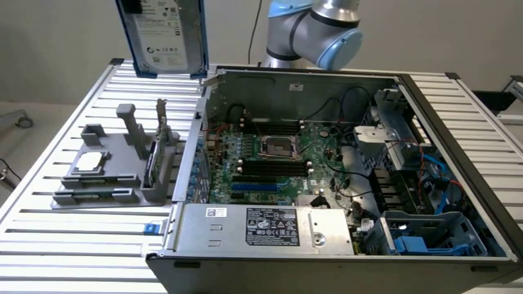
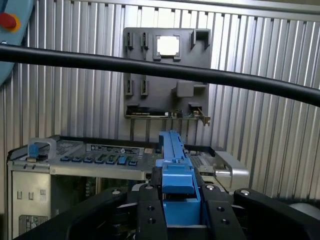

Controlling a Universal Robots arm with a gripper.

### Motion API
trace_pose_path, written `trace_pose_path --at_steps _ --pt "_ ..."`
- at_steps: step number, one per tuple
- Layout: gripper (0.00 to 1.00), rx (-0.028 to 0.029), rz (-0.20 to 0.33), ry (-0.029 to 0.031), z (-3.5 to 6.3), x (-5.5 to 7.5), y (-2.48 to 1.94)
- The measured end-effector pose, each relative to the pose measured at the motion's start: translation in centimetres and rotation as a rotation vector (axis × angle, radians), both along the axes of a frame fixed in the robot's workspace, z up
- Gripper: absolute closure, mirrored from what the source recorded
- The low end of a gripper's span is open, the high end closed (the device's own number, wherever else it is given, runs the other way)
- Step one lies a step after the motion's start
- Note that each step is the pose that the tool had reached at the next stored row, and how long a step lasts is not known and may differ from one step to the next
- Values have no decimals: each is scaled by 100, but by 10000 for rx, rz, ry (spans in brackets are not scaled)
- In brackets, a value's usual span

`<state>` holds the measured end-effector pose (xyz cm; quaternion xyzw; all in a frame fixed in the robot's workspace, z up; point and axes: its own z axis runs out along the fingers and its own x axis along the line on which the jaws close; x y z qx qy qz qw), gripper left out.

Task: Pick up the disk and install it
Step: 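Pick up the disk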

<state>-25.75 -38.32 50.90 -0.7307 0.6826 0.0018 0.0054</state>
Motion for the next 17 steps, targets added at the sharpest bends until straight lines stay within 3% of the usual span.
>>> trace_pose_path --at_steps 17 --pt "67 5 1 1 0 712 -348"
